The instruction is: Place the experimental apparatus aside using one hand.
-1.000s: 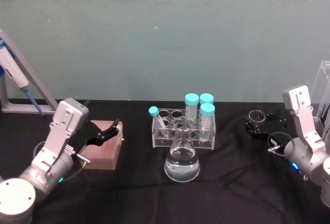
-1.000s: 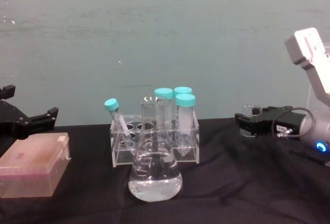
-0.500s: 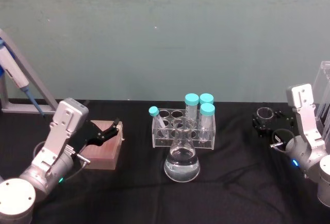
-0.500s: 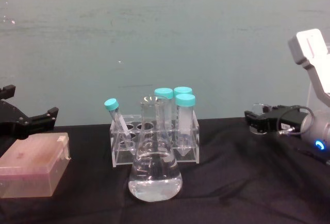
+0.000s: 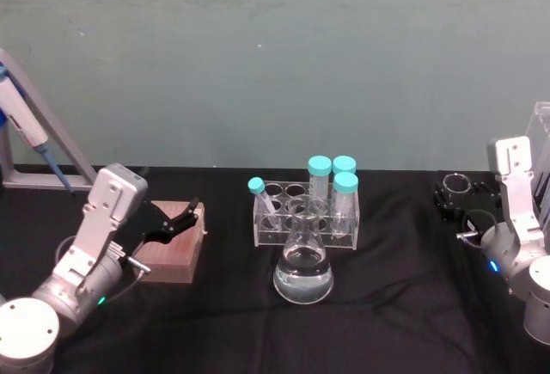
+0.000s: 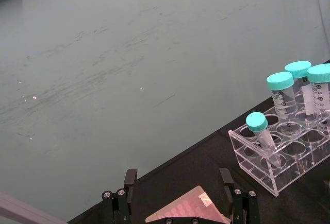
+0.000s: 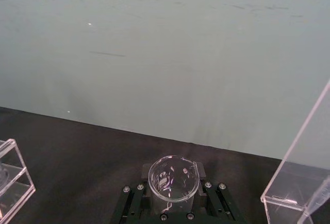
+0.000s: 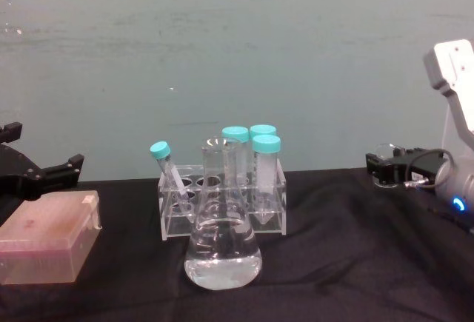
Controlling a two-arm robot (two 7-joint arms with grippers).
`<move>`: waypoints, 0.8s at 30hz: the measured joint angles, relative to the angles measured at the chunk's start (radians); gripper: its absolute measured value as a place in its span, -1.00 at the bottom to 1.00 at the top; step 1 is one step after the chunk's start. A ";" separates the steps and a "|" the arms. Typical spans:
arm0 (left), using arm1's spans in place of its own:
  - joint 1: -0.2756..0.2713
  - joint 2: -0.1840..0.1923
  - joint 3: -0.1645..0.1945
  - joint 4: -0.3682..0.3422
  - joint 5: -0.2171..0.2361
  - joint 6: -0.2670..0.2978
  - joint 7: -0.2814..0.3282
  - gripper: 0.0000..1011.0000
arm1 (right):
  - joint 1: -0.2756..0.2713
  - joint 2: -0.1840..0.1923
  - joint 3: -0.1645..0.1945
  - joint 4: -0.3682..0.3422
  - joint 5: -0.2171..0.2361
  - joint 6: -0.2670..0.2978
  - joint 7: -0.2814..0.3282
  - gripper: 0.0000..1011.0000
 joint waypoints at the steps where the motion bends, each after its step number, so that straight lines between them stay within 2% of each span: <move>1: 0.000 0.000 0.000 0.000 0.000 0.000 0.000 0.98 | 0.000 -0.002 0.003 0.000 -0.002 0.001 -0.004 -0.08; 11: 0.000 0.000 0.000 0.000 0.000 0.000 0.000 0.98 | 0.003 -0.025 0.041 0.017 -0.032 0.014 -0.072 -0.08; 24: 0.000 0.000 0.000 0.000 0.000 0.000 0.000 0.98 | 0.032 -0.038 0.081 0.065 -0.057 -0.003 -0.105 -0.08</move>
